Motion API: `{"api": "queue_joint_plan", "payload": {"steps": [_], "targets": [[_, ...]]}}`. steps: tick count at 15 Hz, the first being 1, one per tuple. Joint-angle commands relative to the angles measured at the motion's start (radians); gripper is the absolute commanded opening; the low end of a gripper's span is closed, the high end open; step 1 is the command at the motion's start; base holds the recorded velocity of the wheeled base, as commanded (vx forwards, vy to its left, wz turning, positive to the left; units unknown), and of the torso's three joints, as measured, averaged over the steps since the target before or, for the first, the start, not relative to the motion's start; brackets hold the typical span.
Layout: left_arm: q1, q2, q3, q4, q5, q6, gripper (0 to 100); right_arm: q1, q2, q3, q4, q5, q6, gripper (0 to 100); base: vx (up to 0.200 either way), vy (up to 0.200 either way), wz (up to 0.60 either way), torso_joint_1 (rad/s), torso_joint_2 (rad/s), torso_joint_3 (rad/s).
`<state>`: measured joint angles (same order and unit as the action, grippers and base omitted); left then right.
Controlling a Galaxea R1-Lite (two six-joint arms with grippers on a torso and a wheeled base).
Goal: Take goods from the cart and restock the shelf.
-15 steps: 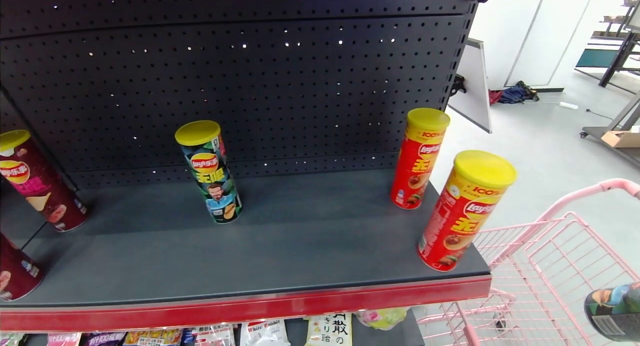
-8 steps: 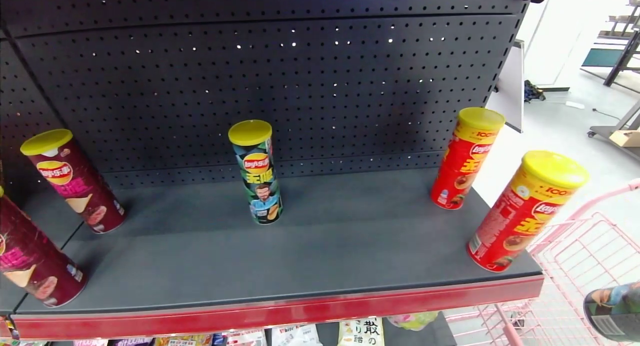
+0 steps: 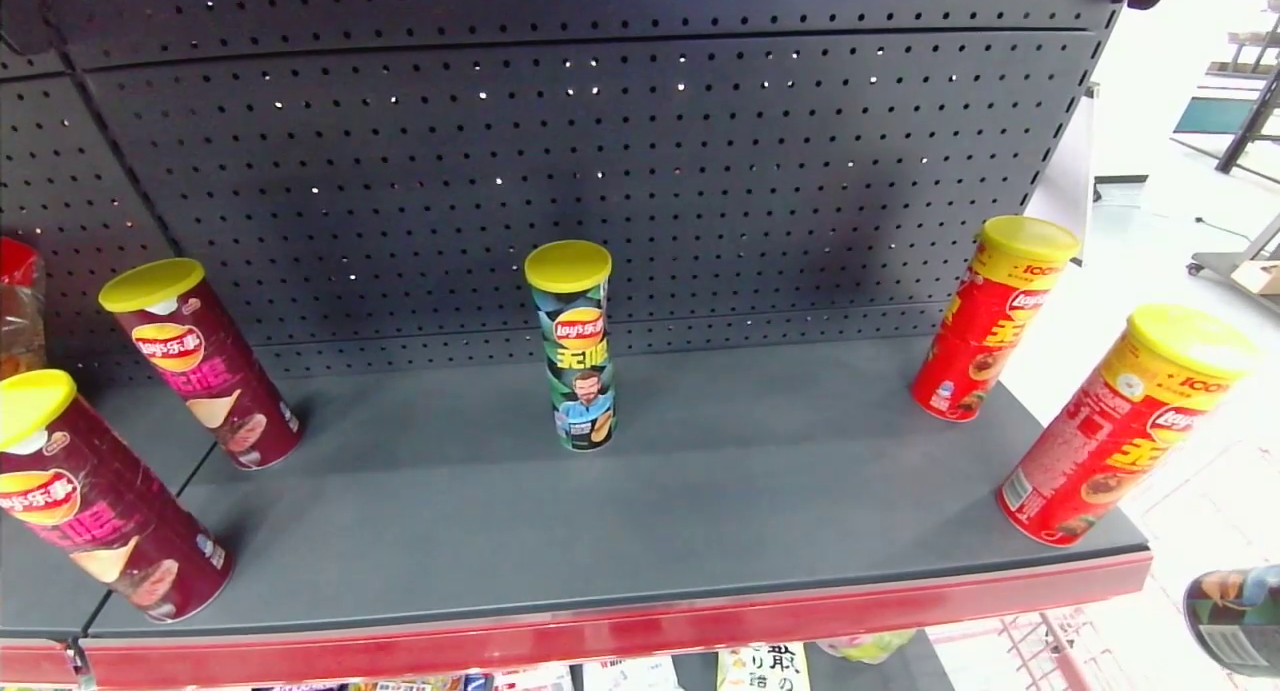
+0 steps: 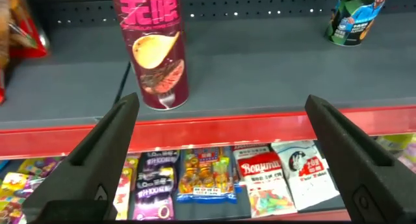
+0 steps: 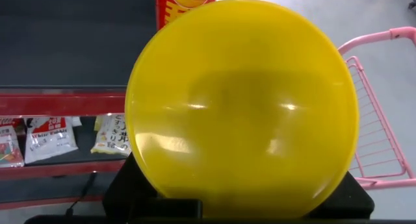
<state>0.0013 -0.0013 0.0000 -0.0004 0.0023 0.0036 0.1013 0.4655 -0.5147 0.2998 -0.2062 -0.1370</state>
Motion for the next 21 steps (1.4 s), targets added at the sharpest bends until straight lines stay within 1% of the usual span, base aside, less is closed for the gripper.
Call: {"api": "queue_joint_plan", "payload": {"steps": [1, 4, 6, 7, 8, 9, 10, 11, 12, 13, 14, 15, 16, 17, 18, 19, 20, 21], "targets": [[0.0, 0.007, 0.0, -0.001, 0.001, 0.001, 100, 0.002, -0.107, 0.039, -0.002, 0.008, -0.001, 0, 0.0, 0.0, 0.0, 0.0, 0.0, 0.0], [-0.004, 0.032, 0.0, -0.001, -0.001, 0.007, 100, 0.006, -0.196, 0.081, -0.002, 0.007, -0.003, 0, 0.0, 0.0, 0.0, 0.0, 0.0, 0.0], [-0.009, 0.03, -0.009, -0.006, -0.078, 0.047, 100, 0.006, -0.246, 0.101, -0.002, 0.002, -0.003, 0, 0.0, 0.0, 0.0, 0.0, 0.0, 0.0], [-0.017, 0.103, -0.127, -0.004, -0.145, -0.001, 100, 0.006, -0.251, 0.101, 0.002, 0.001, -0.004, 0, 0.0, 0.0, 0.0, 0.0, 0.0, 0.0], [-0.02, 0.303, -0.311, -0.004, -0.18, -0.06, 100, 0.006, -0.251, 0.101, 0.002, -0.001, -0.004, 0, 0.0, 0.0, 0.0, 0.0, 0.0, 0.0], [-0.02, 0.414, -0.428, -0.006, -0.199, -0.097, 100, 0.005, -0.243, 0.102, 0.002, -0.001, -0.006, 0, 0.0, 0.0, 0.0, 0.0, 0.0, 0.0], [-0.05, 0.532, -0.569, -0.004, -0.285, -0.116, 100, 0.005, -0.24, 0.102, 0.004, 0.005, -0.009, 0, 0.0, 0.0, 0.0, 0.0, 0.0, 0.0], [-0.072, 0.575, -0.592, -0.006, -0.38, -0.109, 100, 0.005, -0.232, 0.102, 0.001, 0.007, -0.012, 0, 0.0, 0.0, 0.0, 0.0, 0.0, 0.0], [-0.073, 0.596, -0.586, -0.003, -0.461, -0.09, 100, 0.005, -0.229, 0.108, -0.002, 0.011, -0.01, 0, 0.0, 0.0, 0.0, 0.0, 0.0, 0.0], [-0.073, 0.644, -0.588, -0.001, -0.524, -0.059, 100, 0.011, -0.223, 0.107, -0.004, 0.014, -0.01, 0, 0.0, 0.0, 0.0, 0.0, 0.0, 0.0], [-0.073, 0.685, -0.591, -0.004, -0.545, -0.034, 100, 0.014, -0.219, 0.102, -0.004, 0.021, -0.01, 0, 0.0, 0.0, 0.0, 0.0, 0.0, 0.0], [-0.084, 0.8, -0.591, -0.032, -0.562, 0.059, 100, 0.014, -0.219, 0.096, -0.004, 0.034, -0.01, 0, 0.0, 0.0, 0.0, 0.0, 0.0, 0.0], [-0.11, 0.854, -0.589, -0.049, -0.565, 0.087, 100, 0.014, -0.22, 0.096, -0.004, 0.034, -0.01, 0, 0.0, 0.0, 0.0, 0.0, 0.0, 0.0], [-0.127, 0.877, -0.588, -0.052, -0.564, 0.093, 100, 0.012, -0.22, 0.096, -0.004, 0.034, -0.009, 0, 0.0, 0.0, 0.0, 0.0, 0.0, 0.0], [-0.173, 0.943, -0.589, -0.053, -0.561, 0.098, 100, 0.017, -0.222, 0.104, -0.002, 0.039, -0.004, 0, 0.0, 0.0, 0.0, 0.0, 0.0, 0.0], [-0.193, 0.991, -0.594, -0.059, -0.556, 0.111, 100, 0.023, -0.22, 0.105, -0.002, 0.041, 0.0, 0, 0.0, 0.0, 0.0, 0.0, 0.0, 0.0], [-0.207, 1.06, -0.598, -0.099, -0.556, 0.156, 100, 0.023, -0.219, 0.107, -0.002, 0.045, 0.002, 0, 0.0, 0.0, 0.0, 0.0, 0.0, 0.0], [-0.208, 1.133, -0.597, -0.164, -0.558, 0.2, 100, 0.025, -0.223, 0.11, -0.002, 0.045, 0.002, 0, 0.0, 0.0, 0.0, 0.0, 0.0, 0.0]]}}
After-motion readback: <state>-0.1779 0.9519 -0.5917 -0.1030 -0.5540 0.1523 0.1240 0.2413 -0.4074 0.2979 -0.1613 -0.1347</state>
